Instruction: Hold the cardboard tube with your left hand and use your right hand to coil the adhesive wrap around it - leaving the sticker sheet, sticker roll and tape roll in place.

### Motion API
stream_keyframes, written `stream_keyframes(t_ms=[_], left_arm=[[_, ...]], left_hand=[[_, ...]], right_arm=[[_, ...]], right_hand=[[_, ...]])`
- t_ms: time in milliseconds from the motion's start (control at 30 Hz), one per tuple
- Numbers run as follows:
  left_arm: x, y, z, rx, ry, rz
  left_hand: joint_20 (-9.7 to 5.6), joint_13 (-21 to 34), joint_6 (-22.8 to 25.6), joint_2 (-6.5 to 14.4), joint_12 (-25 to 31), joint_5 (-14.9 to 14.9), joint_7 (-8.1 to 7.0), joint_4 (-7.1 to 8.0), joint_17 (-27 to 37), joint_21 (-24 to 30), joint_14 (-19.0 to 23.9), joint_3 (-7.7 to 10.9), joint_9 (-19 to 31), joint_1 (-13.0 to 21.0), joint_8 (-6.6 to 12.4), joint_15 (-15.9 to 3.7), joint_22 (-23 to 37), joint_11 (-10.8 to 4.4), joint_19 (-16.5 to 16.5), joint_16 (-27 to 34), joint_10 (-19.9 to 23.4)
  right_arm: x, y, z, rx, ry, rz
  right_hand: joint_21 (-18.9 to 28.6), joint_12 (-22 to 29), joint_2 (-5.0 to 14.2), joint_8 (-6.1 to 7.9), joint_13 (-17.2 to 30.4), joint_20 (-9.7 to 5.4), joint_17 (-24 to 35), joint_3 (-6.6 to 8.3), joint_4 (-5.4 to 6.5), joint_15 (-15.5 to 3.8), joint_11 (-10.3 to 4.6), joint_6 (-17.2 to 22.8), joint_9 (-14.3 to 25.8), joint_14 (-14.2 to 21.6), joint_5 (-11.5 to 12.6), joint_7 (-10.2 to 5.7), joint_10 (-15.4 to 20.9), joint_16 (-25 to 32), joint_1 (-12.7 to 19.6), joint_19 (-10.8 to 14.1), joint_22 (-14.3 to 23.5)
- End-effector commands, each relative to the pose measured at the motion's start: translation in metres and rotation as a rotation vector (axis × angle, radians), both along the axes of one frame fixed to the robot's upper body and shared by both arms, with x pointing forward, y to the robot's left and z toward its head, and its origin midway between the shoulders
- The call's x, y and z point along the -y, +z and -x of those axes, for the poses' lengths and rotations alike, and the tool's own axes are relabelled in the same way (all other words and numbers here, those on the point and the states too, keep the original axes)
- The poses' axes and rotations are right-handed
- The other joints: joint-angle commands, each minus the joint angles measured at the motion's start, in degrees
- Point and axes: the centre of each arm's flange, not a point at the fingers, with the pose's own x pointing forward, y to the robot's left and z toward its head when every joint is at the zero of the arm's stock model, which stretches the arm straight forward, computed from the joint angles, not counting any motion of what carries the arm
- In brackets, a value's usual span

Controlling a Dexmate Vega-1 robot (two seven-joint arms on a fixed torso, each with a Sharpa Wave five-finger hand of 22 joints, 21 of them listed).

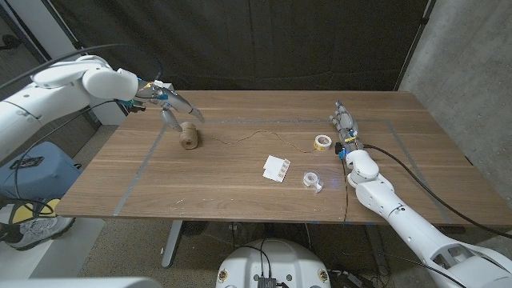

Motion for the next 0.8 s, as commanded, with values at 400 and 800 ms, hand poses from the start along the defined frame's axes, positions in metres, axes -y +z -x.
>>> stream_keyframes(t_ms=[400,800], left_arm=[[-0.016,-0.011,0.003,-0.035,0.034,-0.067],[-0.027,-0.004,-0.004,-0.001,0.045,-0.115]], left_hand=[[-0.23,0.6,0.4,0.1,0.6,-0.9,0.38,0.28,0.1,-0.1,0.6,-0.98,0.2,0.9,-0.17,-0.04,0.2,-0.36,0.4,0.1,-0.1],[-0.34,0.9,-1.4,0.7,0.6,-1.6,0.83,-0.05,0.1,-0.3,-0.5,-1.17,0.3,2.3,-0.87,0.24,0.2,0.22,0.1,-0.3,-1.6]], right_arm=[[-0.005,-0.012,0.0,-0.022,0.008,-0.009],[-0.012,-0.015,-0.007,-0.027,0.019,-0.023]], right_hand=[[0.1,-0.2,0.26,-0.05,0.3,-0.65,0.3,0.1,-0.38,0.21,-0.02,-0.5,0.2,-0.7,-0.2,0.03,-0.9,0.0,0.5,-0.5,0.2],[0.1,-0.1,0.26,0.02,0.3,-0.55,0.4,0.08,-0.44,0.23,-0.01,-0.7,0.2,-1.0,-0.2,-0.01,-1.1,0.1,0.5,-0.7,0.2]])
